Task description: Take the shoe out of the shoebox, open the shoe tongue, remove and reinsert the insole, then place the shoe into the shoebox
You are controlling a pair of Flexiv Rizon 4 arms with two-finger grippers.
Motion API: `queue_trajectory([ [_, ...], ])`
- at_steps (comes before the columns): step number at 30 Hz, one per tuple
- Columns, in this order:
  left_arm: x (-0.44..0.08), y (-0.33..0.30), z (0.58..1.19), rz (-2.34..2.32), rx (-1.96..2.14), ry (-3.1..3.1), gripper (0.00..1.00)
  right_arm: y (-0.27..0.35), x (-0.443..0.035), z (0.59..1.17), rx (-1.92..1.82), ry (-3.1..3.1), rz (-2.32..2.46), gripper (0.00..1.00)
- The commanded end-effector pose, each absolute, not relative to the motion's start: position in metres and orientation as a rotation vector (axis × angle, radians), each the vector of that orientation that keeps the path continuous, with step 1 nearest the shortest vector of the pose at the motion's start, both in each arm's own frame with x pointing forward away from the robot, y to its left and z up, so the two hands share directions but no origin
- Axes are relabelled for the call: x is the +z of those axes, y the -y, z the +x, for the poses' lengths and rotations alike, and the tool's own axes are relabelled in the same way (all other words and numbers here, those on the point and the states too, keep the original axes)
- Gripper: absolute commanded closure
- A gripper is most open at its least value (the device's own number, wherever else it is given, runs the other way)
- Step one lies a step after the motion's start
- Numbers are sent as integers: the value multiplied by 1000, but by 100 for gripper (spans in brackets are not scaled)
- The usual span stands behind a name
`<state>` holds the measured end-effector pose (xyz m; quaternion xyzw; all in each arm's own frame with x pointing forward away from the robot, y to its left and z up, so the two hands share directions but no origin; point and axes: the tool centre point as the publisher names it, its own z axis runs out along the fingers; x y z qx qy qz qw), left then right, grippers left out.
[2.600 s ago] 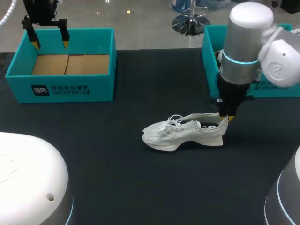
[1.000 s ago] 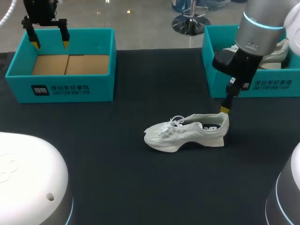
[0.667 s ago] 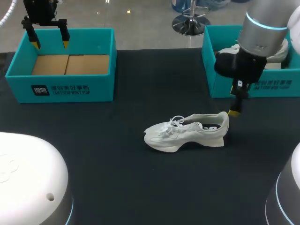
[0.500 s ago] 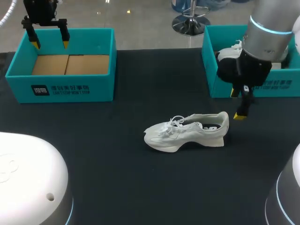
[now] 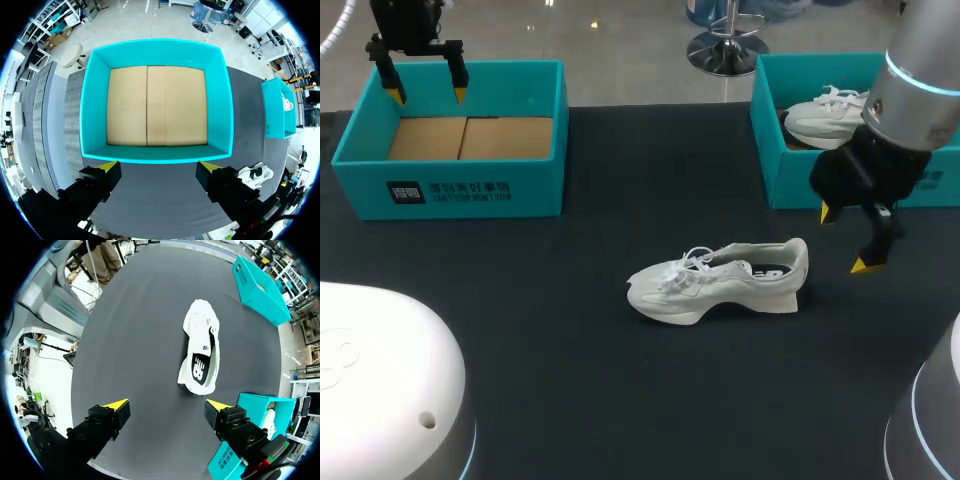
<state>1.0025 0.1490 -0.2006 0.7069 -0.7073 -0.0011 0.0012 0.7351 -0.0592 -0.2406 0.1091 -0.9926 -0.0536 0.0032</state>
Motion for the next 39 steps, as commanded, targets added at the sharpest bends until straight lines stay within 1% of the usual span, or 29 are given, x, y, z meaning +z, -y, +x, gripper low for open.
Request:
queue_trajectory([
  [1, -200, -149, 1002, 2220, -4, 2220, 0, 58, -241, 737, -163, 3109, 342, 0],
  [9, -200, -149, 1002, 2220, -4, 2220, 0, 58, -241, 737, -163, 3109, 342, 0],
  [15, -200, -149, 1002, 2220, -4, 2220, 0, 56, -243, 742, -478, 3160, 315, 0],
  [19, -200, -149, 1002, 2220, -4, 2220, 0, 66, -249, 739, -743, 3163, 353, 0],
  [25, -200, -149, 1002, 2220, -4, 2220, 0, 85, -256, 742, -991, 3132, 378, 0],
  [32, -200, -149, 1002, 2220, -4, 2220, 0, 97, -278, 755, -1151, 2993, 371, 0],
  [34, -200, -149, 1002, 2220, -4, 2220, 0, 98, -284, 759, -1142, 2963, 391, 0],
  [36, -200, -149, 1002, 2220, -4, 2220, 0, 96, -284, 761, -1057, 2972, 391, 0],
  [39, -200, -149, 1002, 2220, -4, 2220, 0, 96, -284, 761, -1057, 2972, 391, 0],
])
